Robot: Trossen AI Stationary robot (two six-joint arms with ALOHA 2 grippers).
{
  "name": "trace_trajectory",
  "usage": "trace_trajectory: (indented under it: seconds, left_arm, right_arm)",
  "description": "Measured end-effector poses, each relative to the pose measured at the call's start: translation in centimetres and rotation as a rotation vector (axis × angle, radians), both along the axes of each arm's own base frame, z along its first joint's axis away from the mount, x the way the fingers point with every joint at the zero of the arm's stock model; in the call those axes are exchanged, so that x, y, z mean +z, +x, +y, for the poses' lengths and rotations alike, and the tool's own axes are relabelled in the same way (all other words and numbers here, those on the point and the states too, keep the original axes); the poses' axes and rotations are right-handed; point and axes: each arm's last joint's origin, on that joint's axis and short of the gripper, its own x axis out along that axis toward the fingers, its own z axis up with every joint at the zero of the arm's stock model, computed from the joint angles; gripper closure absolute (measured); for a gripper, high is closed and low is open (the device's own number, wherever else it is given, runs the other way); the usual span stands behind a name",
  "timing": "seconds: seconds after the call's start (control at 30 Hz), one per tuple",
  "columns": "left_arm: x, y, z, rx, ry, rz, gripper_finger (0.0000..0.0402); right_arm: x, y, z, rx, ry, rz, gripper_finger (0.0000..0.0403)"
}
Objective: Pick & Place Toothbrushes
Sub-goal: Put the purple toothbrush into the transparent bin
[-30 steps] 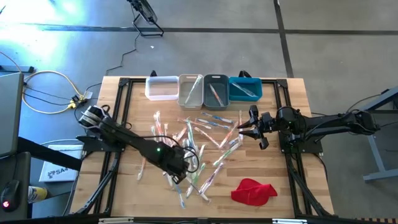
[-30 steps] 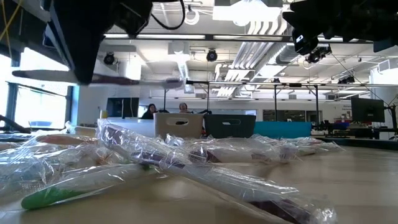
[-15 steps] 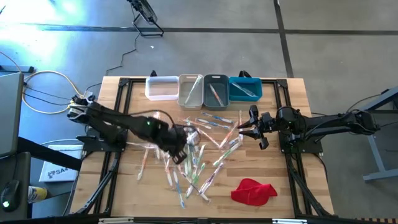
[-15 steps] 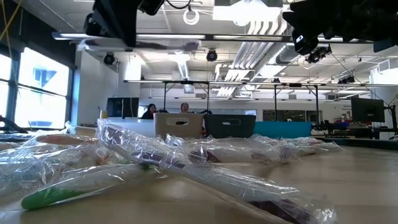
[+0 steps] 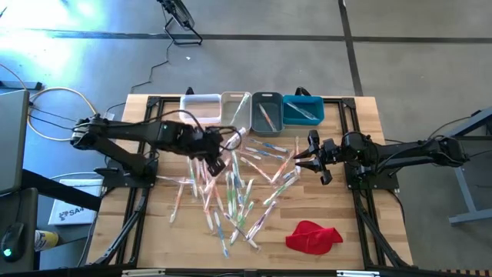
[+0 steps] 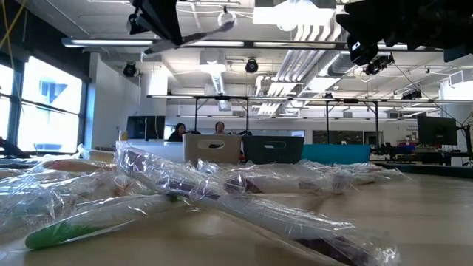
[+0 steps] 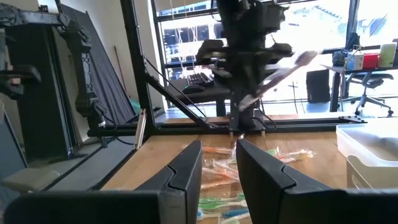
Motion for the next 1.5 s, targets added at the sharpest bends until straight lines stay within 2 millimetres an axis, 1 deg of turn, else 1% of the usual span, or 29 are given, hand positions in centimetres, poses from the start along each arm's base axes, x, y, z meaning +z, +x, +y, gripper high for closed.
trace_trajectory:
  seconds: [0.2, 0.37, 0.5, 0.67, 0.8, 1.03, 1.13, 1.37, 1.5]
  left_arm:
    - [0.0, -0.1, 2.8, 0.047, 0.080, 0.031, 0.0371]
    - [0.0, -0.5, 5.3, 0.177, 0.140, 0.042, 0.0371]
    - [0.4, -1.2, 7.3, 0.256, 0.219, 0.054, 0.0371]
    - [0.4, -1.9, 9.6, 0.248, 0.314, 0.134, 0.0371]
    - [0.4, -2.5, 11.2, 0.242, 0.347, 0.182, 0.0371]
    - [0.4, -4.0, 14.1, 0.262, 0.389, 0.263, 0.0371]
    - [0.5, -4.9, 15.7, 0.301, 0.399, 0.286, 0.0371]
    - [0.4, -7.0, 18.4, 0.416, 0.370, 0.307, 0.0371]
    - [0.3, -7.5, 19.9, 0.411, 0.380, 0.312, 0.0371]
  right_arm:
    - [0.0, 0.0, 0.0, -0.001, 0.000, 0.000, 0.0310]
    - [0.0, 0.0, 0.0, 0.000, 0.000, 0.000, 0.0310]
    - [0.0, 0.0, 0.0, -0.001, 0.000, 0.000, 0.0310]
    - [0.1, 0.0, 0.0, 0.000, -0.001, -0.013, 0.0310]
    - [0.7, -0.1, 0.0, -0.002, -0.012, -0.070, 0.0310]
    - [1.3, -0.2, 0.0, -0.026, -0.146, -0.158, 0.0310]
    - [1.4, -0.2, -0.2, -0.099, -0.198, -0.181, 0.0310]
    - [1.2, -0.2, -1.0, -0.394, -0.218, -0.131, 0.0310]
    - [1.2, -0.3, -1.4, -0.521, -0.225, -0.111, 0.0310]
